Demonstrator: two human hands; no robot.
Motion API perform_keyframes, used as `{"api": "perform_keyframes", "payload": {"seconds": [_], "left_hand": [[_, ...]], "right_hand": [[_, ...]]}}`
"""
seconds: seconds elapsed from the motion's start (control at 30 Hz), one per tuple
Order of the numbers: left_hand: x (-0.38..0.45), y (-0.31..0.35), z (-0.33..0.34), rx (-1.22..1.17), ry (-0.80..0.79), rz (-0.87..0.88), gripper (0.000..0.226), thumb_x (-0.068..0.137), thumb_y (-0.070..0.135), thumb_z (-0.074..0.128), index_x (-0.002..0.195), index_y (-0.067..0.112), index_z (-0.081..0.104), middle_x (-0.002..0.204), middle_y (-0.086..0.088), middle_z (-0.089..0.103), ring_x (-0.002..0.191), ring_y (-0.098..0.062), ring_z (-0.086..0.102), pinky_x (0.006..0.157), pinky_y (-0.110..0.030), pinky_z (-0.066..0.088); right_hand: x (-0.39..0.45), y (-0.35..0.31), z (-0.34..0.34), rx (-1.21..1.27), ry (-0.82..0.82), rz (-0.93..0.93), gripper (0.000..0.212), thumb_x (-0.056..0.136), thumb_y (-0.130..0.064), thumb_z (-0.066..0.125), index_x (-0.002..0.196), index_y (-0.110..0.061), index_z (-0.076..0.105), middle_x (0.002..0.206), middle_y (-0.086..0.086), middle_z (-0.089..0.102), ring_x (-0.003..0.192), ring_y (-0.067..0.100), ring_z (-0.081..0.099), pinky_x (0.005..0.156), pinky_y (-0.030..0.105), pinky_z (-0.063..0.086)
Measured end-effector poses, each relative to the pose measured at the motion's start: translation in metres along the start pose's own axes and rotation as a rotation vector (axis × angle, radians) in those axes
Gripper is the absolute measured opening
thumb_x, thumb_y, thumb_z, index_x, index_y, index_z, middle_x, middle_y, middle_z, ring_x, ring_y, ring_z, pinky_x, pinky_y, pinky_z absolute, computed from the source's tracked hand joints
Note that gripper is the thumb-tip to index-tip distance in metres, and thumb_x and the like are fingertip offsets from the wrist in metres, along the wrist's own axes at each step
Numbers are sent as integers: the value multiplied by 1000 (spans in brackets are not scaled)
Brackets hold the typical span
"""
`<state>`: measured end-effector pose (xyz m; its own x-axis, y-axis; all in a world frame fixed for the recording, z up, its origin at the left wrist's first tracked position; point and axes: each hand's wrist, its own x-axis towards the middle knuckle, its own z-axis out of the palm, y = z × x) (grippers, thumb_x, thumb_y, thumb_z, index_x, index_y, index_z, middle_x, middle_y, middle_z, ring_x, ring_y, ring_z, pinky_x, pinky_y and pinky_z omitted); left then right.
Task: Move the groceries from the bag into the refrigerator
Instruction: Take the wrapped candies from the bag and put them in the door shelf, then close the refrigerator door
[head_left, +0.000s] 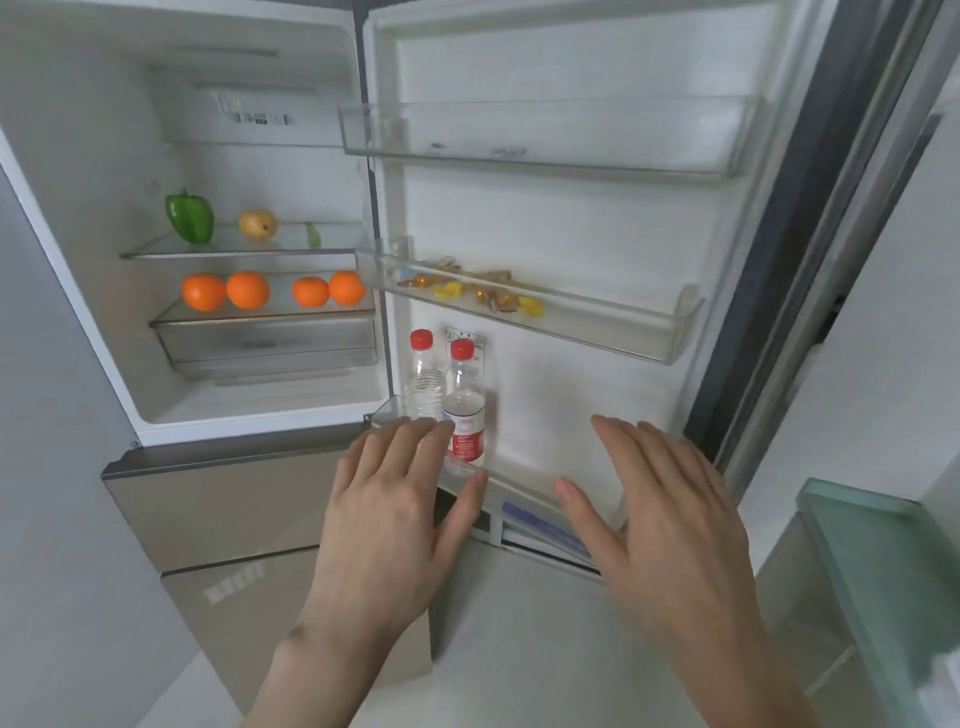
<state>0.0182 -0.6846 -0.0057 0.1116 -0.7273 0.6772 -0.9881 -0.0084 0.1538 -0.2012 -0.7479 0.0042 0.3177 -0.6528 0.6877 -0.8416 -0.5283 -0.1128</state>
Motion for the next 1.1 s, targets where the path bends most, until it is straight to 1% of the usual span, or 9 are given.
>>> {"api": "perform_keyframes", "payload": {"seconds": [0.2, 0.3, 0.47, 0.63, 0.7, 0.77, 0.83, 0.97, 1.1], "left_hand": [[29, 81, 30, -8, 4, -1, 48, 103, 50, 43, 132, 17, 63, 128, 1, 66, 122, -26, 59, 106, -38, 43], [41, 114, 42, 9, -12, -21, 47, 103, 52, 43, 132, 19, 62, 127, 4, 66, 121, -23, 59, 105, -37, 45], [59, 155, 54, 52, 23, -66, 49, 102, 50, 48, 137, 17, 58, 131, 2, 65, 123, -23, 59, 104, -39, 47], [84, 185, 50, 92, 82, -87, 61, 103, 49, 50, 153, 14, 42, 154, -4, 49, 145, -25, 44, 114, -46, 43], [94, 194, 47, 119, 90, -62, 65, 104, 48, 50, 157, 13, 38, 160, -6, 42, 151, -26, 36, 118, -49, 38], [102, 200, 45, 142, 76, -38, 65, 104, 48, 51, 157, 13, 38, 161, -6, 42, 153, -25, 34, 119, -49, 36], [104, 203, 44, 172, 58, -31, 62, 105, 48, 49, 154, 12, 43, 158, -6, 47, 152, -24, 36, 119, -49, 35], [96, 200, 33, 204, 41, -60, 58, 104, 50, 48, 149, 14, 49, 151, -4, 53, 145, -25, 45, 116, -48, 38], [77, 188, 12, 223, 59, -102, 56, 103, 50, 49, 146, 15, 50, 150, -3, 54, 140, -25, 48, 114, -46, 40]], "right_hand": [[7, 93, -23, 106, 10, 66, 77, 100, -72, 27, 139, -16, 62, 134, 2, 67, 123, 24, 63, 99, 35, 49], [14, 132, -27, 115, -12, 152, 78, 98, -73, 27, 142, -16, 58, 137, 3, 66, 120, 26, 65, 92, 39, 54], [40, 179, -17, 317, -197, 323, 84, 95, -77, 31, 161, -27, 22, 163, -1, 39, 144, 25, 46, 108, 46, 46], [74, 201, 6, 666, -339, 403, 95, 88, -79, 39, 163, -36, 0, 171, -9, 16, 154, 19, 29, 118, 46, 32], [82, 207, 16, 807, -343, 419, 97, 88, -78, 45, 164, -36, 1, 171, -10, 15, 155, 15, 26, 122, 42, 26], [85, 213, 23, 893, -321, 434, 96, 87, -79, 50, 162, -36, 10, 167, -10, 28, 151, 15, 33, 123, 43, 30], [84, 214, 22, 936, -323, 435, 92, 88, -74, 55, 161, -34, 16, 161, -10, 38, 146, 15, 40, 121, 42, 34], [72, 209, 11, 949, -336, 401, 86, 89, -67, 57, 160, -34, 20, 160, -9, 39, 144, 15, 42, 116, 37, 35], [49, 193, -1, 947, -342, 347, 85, 83, -75, 54, 154, -39, 28, 154, -12, 47, 139, 13, 48, 116, 40, 40]]}}
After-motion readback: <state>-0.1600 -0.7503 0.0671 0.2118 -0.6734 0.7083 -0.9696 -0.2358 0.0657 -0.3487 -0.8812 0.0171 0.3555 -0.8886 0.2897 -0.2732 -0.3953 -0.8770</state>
